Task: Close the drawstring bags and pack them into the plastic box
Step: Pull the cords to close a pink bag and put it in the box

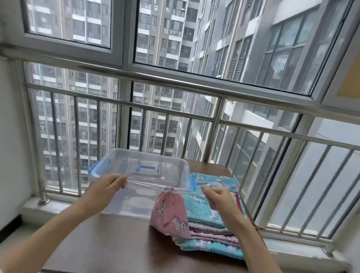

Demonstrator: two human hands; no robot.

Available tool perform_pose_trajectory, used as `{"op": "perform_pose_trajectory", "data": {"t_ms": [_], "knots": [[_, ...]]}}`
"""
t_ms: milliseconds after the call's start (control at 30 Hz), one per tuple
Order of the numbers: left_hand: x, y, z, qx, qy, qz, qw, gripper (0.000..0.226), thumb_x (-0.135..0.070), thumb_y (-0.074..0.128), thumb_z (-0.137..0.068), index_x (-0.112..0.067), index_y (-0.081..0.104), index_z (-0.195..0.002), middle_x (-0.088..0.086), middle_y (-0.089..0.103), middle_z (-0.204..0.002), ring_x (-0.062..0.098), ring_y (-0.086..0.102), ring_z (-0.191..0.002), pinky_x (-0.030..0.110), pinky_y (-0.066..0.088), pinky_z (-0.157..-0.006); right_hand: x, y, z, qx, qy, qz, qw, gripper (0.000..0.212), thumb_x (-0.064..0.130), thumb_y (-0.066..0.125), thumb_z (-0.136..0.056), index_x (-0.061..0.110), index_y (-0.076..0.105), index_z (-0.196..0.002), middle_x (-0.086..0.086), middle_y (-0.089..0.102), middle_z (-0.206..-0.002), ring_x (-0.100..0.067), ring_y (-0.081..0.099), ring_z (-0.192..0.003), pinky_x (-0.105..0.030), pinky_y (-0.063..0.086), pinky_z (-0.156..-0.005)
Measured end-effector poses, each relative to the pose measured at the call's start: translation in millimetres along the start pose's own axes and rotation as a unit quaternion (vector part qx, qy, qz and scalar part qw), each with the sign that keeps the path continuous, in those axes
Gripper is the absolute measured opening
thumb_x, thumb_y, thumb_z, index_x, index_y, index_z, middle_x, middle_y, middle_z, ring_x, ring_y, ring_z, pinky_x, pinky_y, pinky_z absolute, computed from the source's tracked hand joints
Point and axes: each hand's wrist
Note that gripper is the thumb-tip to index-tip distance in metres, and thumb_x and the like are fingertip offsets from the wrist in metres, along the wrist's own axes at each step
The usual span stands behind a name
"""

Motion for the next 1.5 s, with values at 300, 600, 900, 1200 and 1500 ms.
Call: {"op": "perform_pose_trajectory", "data": {"t_ms": [300, 600, 900, 1200, 1500], "knots": [[-62, 25, 7, 0.073, -0.110, 0.509, 0.850, 0.035, -0.021, 0.038, -0.100, -0.004, 0.061, -0.079, 0.012, 0.073, -0.099, 0.024, 0.066, -0.098, 0.036, 0.047, -0.088, 41, 32, -3, 0.162, -0.005, -0.377, 0.912, 0.039, 0.016, 0.041, -0.097, -0.004, 0.059, -0.124, -0.020, 0.062, -0.121, -0.031, 0.056, -0.121, -0.041, 0.037, -0.110], [-64, 34, -7, 0.107, 0.046, 0.340, 0.933, 0.042, -0.042, 0.066, -0.076, -0.013, 0.072, -0.107, 0.005, 0.070, -0.114, 0.021, 0.063, -0.110, 0.037, 0.044, -0.098, 59, 72, -9, 0.186, 0.005, -0.042, 0.982, 0.025, 0.000, 0.054, -0.091, 0.009, 0.073, -0.104, -0.001, 0.059, -0.075, -0.011, 0.044, -0.065, -0.019, 0.043, -0.061], [-68, 60, -10, 0.114, 0.077, 0.162, 0.977, 0.051, -0.051, 0.032, -0.091, -0.016, 0.041, -0.127, 0.006, 0.062, -0.096, 0.008, 0.064, -0.083, 0.020, 0.052, -0.069, 63, 82, -7, 0.144, 0.003, -0.075, 0.987, 0.033, 0.028, 0.059, -0.093, -0.004, 0.067, -0.093, 0.000, 0.058, -0.062, -0.009, 0.037, -0.050, -0.020, 0.032, -0.051], [-52, 56, -14, 0.143, 0.034, 0.101, 0.984, 0.055, -0.057, 0.053, -0.082, -0.005, 0.071, -0.080, -0.004, 0.051, -0.061, 0.011, 0.043, -0.057, 0.026, 0.035, -0.058, 60, 86, -3, 0.029, -0.039, -0.011, 0.999, 0.015, 0.010, 0.067, -0.087, -0.004, 0.067, -0.082, -0.012, 0.069, -0.064, -0.012, 0.049, -0.044, -0.025, 0.044, -0.046], [-45, 53, -14, 0.106, -0.021, 0.140, 0.984, 0.020, -0.030, 0.064, -0.089, -0.021, 0.072, -0.073, -0.015, 0.055, -0.054, -0.002, 0.044, -0.052, 0.015, 0.035, -0.055, 64, 88, 4, 0.048, -0.023, 0.029, 0.998, 0.035, 0.004, 0.067, -0.079, 0.016, 0.055, -0.109, -0.004, 0.063, -0.083, -0.010, 0.057, -0.063, -0.021, 0.048, -0.057]]}}
Point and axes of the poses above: each hand's wrist, its own z-axis away from the middle knuckle, its own y-axis out of the palm, x = y × z
